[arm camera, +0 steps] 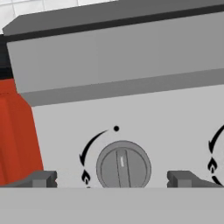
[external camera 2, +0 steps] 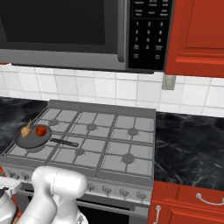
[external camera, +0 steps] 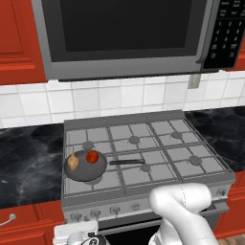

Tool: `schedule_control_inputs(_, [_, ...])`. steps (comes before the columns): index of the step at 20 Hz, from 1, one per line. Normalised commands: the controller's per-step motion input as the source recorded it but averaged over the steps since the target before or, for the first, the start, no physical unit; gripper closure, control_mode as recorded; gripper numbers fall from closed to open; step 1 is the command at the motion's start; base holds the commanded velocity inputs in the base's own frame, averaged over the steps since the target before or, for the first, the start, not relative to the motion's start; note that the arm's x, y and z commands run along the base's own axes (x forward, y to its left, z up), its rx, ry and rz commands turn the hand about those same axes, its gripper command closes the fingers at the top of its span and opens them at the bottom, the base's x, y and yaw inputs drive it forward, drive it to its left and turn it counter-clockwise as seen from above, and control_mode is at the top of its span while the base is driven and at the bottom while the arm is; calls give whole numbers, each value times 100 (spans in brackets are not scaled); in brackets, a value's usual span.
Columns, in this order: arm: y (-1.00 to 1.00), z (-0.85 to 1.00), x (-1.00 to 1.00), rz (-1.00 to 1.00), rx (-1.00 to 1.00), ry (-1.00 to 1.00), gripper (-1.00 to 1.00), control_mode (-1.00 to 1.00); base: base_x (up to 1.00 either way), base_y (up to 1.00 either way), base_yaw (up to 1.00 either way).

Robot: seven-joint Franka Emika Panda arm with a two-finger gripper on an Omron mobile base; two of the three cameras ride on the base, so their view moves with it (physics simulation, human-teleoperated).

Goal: Place the pan on the front left burner on the stove. Then place the tomato and the onion in the pan and turn on the front left burner.

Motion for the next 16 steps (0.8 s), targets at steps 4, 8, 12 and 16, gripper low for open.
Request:
schedule_control_inputs(4, [0, 2, 0, 0, 0, 0, -100, -100, 0, 0, 0])
schedule_control_inputs(8, [-1, 11, 0, 0, 0, 0, -100, -100, 0, 0, 0])
schedule_control_inputs(12, [-8, 23, 0, 0, 0, 0, -100, -100, 0, 0, 0])
schedule_control_inputs(16, [-15, 2, 0, 0, 0, 0, -100, -100, 0, 0, 0])
